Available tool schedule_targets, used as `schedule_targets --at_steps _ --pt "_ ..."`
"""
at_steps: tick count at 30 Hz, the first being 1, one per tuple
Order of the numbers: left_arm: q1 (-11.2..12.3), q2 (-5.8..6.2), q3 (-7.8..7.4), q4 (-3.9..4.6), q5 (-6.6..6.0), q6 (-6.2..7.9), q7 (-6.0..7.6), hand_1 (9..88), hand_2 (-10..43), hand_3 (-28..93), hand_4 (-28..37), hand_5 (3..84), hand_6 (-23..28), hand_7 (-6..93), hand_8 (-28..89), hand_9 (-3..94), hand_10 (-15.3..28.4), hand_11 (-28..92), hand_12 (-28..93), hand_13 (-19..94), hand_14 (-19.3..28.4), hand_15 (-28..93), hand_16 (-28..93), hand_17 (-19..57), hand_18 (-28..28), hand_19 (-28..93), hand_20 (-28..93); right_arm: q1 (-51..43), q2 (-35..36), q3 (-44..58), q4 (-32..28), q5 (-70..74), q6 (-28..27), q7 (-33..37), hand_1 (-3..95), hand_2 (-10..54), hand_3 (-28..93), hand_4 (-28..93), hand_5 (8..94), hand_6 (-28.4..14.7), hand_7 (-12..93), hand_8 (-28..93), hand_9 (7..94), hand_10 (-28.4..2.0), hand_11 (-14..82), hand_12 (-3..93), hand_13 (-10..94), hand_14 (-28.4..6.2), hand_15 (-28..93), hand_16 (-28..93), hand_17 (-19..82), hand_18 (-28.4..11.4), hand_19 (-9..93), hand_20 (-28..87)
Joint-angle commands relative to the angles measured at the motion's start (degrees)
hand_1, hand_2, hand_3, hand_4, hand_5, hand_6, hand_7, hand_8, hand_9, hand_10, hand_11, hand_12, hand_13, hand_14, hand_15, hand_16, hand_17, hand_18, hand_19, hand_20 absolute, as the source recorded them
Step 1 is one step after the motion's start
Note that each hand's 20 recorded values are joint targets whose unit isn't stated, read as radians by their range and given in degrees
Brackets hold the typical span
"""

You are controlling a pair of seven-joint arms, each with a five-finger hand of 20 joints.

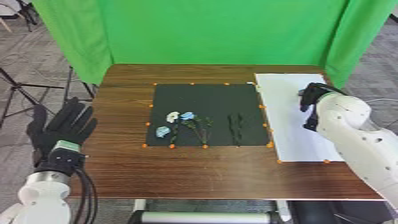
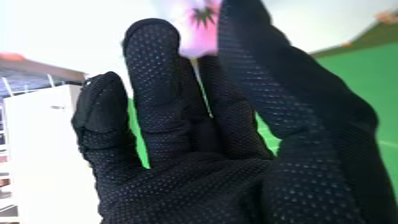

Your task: Arrange flowers

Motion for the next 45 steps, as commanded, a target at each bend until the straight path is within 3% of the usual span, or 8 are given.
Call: schedule_targets --at_steps 1,4,10,14,22,27,36,45 --pt "-0.68 0.14 0.33 0.0 0.76 -1.1 -1.25 23.6 13.8 71 -28.3 40.6 8.0 17.1 -9 31.5 13.6 22 9 20 13.3 34 -10 -6.0 10.9 29 7 -1.28 -0.1 -1.3 0.66 -1.44 3.6 0.32 60.7 -9.5 69 -28 59.3 -2.8 22 -14 58.2 -12.6 15.6 14.0 67 -5.1 54 37 37 -21.1 86 38" --pt "-0.56 0.05 0.25 -0.03 1.03 -0.81 -1.28 23.6 13.8 71 -28.3 40.6 8.1 17.1 -9 32.2 14.0 23 9 20 13.3 35 -10 -6.0 10.9 29 7 -2.28 -0.27 -1.24 0.18 -1.86 4.39 0.01 60.0 -9.5 69 -28 64.2 -1.8 26 -6 66.3 -11.8 17.9 16.5 70 -5.9 55 39 38 -21.1 86 38" --pt "-0.83 -0.02 0.49 0.13 0.88 -1.09 -1.33 23.7 13.8 71 -28.3 40.6 8.0 17.1 -9 31.9 13.9 23 10 20 13.3 35 -10 -6.0 10.9 29 7 -3.29 0.19 -2.08 -0.8 -3.93 8.64 -0.57 61.0 -9.5 67 -28 72.3 -1.1 34 1 75.3 -8.5 8.2 27.2 72 -6.7 56 37 39 -20.8 86 39" --pt "-0.85 -0.25 0.47 0.1 0.97 -1.17 -1.52 23.7 13.8 71 -28.3 40.6 8.0 17.1 -9 31.7 13.9 23 10 20 13.3 35 -10 -6.1 10.9 29 7 -4.58 0.68 -0.87 -3.62 -5.0 10.36 -1.05 61.3 -9.5 68 -28 73.5 -1.3 37 4 76.3 -8.1 6.4 27.7 72 -6.0 55 38 39 -20.7 86 39" --pt "-0.51 -0.37 0.07 0.05 0.67 -1.27 -1.22 23.8 13.7 71 -28.3 40.5 8.0 17.1 -9 31.6 13.9 23 10 20 13.2 34 -10 -6.0 10.9 29 7 -9.19 -0.82 0.89 -16.5 -9.77 18.07 -4.38 61.0 -9.5 70 -28 74.4 -1.8 36 5 75.8 -8.5 7.3 26.4 73 -5.6 54 38 39 -21.0 86 39" --pt "-0.67 -0.45 0.15 0.16 0.69 -0.73 -1.17 23.8 13.6 71 -28.3 40.3 8.0 16.9 -9 29.7 13.4 22 10 20 13.1 34 -10 -6.0 10.9 29 7 -6.8 -8.05 -1.95 -18.29 -10.06 21.16 -6.38 60.9 -9.5 70 -28 74.6 -1.9 36 5 75.9 -8.8 7.4 26.2 73 -5.7 54 39 39 -21.2 87 39" --pt "-2.94 -0.66 1.36 1.21 1.69 -1.78 -3.95 23.8 13.4 71 -28.3 39.9 8.1 16.6 -9 28.7 13.3 22 10 19 13.0 34 -10 -6.2 11.0 29 7 -2.54 -15.43 -11.59 -14.86 -13.16 16.28 -11.36 60.9 -9.5 70 -28 75.0 -2.0 35 5 75.9 -9.0 7.4 26.4 73 -5.8 54 39 39 -21.4 87 39" --pt "-3.6 -0.63 1.72 1.38 1.79 -1.41 -5.07 22.8 13.6 70 -28.3 40.0 8.1 16.5 -9 28.9 13.4 22 10 19 13.0 34 -10 -6.2 11.0 29 7 -2.08 -18.09 -15.88 -12.1 -17.83 12.62 -9.62 60.8 -9.5 70 -28 74.5 -1.8 35 5 75.4 -9.8 7.7 26.3 72 -6.3 55 39 39 -21.7 87 40"
